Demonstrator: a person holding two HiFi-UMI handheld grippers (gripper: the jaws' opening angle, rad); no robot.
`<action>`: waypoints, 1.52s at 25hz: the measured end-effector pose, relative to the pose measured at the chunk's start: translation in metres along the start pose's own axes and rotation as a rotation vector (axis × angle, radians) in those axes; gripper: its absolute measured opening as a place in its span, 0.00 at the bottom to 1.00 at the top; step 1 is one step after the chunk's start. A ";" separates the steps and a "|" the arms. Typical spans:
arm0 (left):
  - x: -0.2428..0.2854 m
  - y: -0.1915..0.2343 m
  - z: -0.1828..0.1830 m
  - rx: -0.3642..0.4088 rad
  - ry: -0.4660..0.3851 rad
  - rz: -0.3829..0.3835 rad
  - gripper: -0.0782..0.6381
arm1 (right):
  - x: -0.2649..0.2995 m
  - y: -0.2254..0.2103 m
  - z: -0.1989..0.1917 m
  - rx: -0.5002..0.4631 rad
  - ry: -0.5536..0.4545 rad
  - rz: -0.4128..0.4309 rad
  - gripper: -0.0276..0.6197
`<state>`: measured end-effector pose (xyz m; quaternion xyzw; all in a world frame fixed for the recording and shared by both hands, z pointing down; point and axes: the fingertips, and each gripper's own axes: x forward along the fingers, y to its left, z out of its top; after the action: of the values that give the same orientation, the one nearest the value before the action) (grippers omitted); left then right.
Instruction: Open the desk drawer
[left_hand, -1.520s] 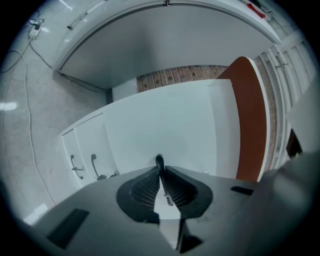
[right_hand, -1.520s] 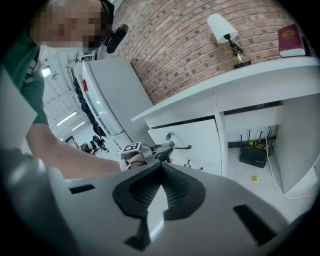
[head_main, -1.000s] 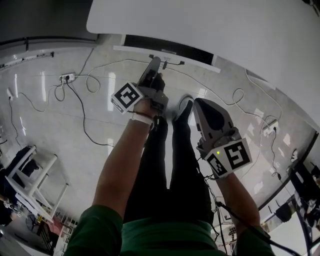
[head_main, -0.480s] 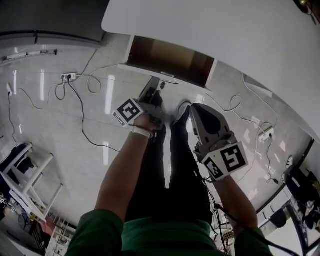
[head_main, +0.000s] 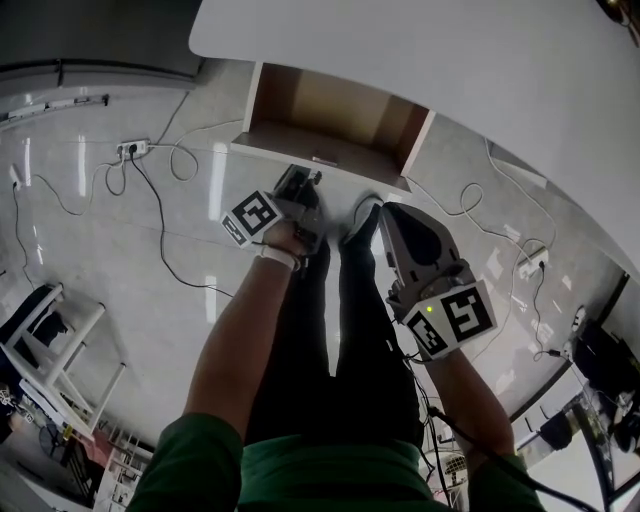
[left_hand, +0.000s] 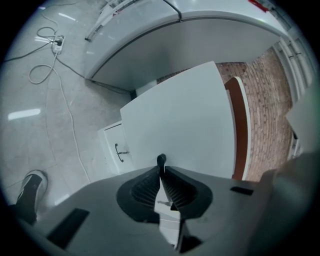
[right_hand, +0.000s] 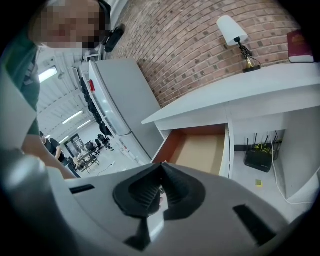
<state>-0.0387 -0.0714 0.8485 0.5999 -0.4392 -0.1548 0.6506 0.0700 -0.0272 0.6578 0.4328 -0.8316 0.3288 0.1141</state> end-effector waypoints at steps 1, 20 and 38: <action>0.000 0.002 -0.001 -0.002 0.000 0.005 0.15 | 0.000 -0.002 -0.001 0.005 0.001 -0.002 0.04; 0.006 0.035 -0.006 -0.045 -0.007 0.090 0.15 | 0.021 -0.006 -0.006 0.001 0.044 0.035 0.04; 0.003 0.043 -0.005 -0.094 -0.034 0.160 0.17 | 0.012 -0.013 0.000 -0.007 0.047 0.015 0.04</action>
<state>-0.0470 -0.0602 0.8899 0.5291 -0.4889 -0.1327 0.6808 0.0731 -0.0405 0.6697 0.4185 -0.8329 0.3369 0.1326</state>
